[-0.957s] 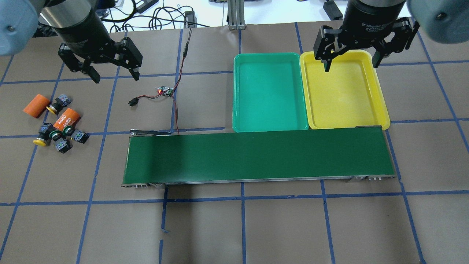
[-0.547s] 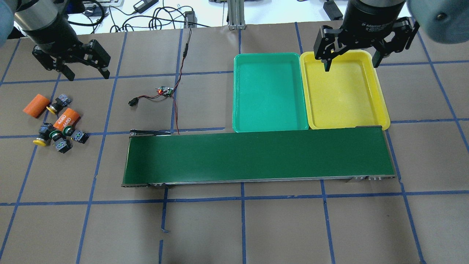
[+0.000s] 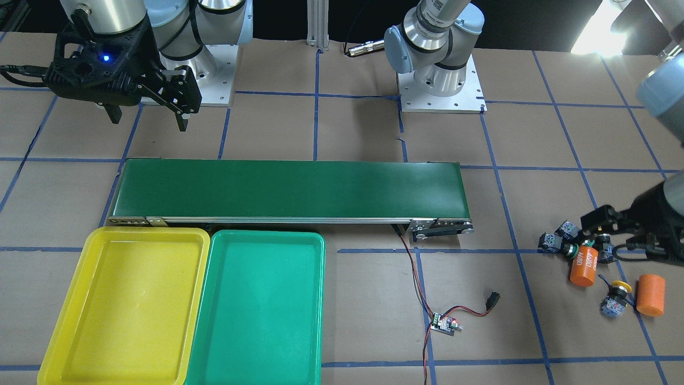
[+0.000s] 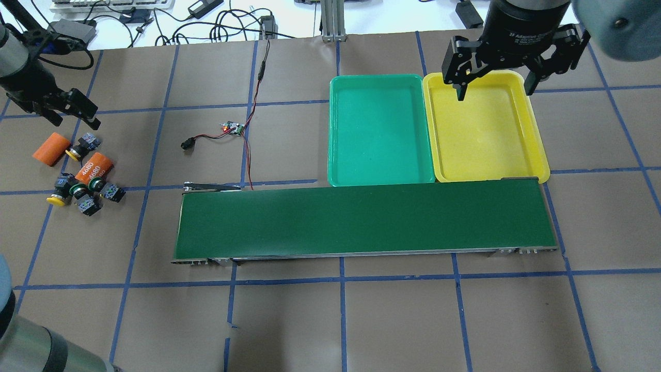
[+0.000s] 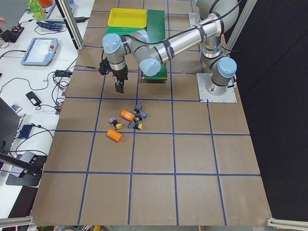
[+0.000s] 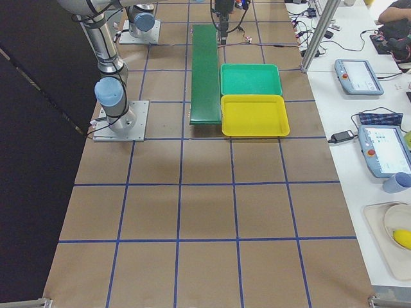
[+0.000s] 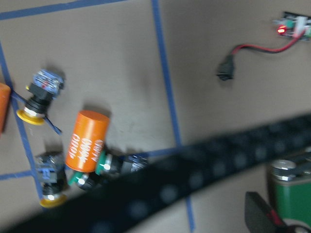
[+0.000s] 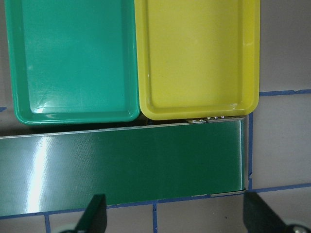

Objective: Sort buttons by color to trays
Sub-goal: 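Move the left gripper down toward the pile of batteries and buttons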

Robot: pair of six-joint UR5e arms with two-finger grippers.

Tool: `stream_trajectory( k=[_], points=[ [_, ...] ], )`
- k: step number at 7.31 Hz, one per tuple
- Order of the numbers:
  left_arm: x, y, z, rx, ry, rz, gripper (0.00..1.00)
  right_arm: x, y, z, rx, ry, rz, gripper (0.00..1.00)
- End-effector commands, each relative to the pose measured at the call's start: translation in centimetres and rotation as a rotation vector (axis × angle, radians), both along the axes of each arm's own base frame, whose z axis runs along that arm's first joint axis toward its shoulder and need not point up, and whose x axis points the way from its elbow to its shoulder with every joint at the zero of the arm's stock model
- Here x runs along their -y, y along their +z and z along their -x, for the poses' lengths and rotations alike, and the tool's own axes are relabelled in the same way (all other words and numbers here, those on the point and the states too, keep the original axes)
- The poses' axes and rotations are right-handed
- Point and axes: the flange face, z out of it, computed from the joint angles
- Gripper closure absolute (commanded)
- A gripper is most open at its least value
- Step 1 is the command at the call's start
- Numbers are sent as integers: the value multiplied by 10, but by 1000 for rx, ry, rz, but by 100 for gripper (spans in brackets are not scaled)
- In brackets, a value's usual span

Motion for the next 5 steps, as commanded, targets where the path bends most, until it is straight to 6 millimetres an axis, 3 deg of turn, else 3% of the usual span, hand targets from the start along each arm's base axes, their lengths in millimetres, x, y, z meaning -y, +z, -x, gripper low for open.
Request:
stream_trajectory(
  k=[1, 5],
  points=[
    [3, -66, -44, -17, -65, -15, 0, 0, -1, 0, -1, 0, -1, 0],
    [-16, -115, -39, 16, -143, 44, 0, 0, -1, 1, 1, -1, -1, 0]
  ],
)
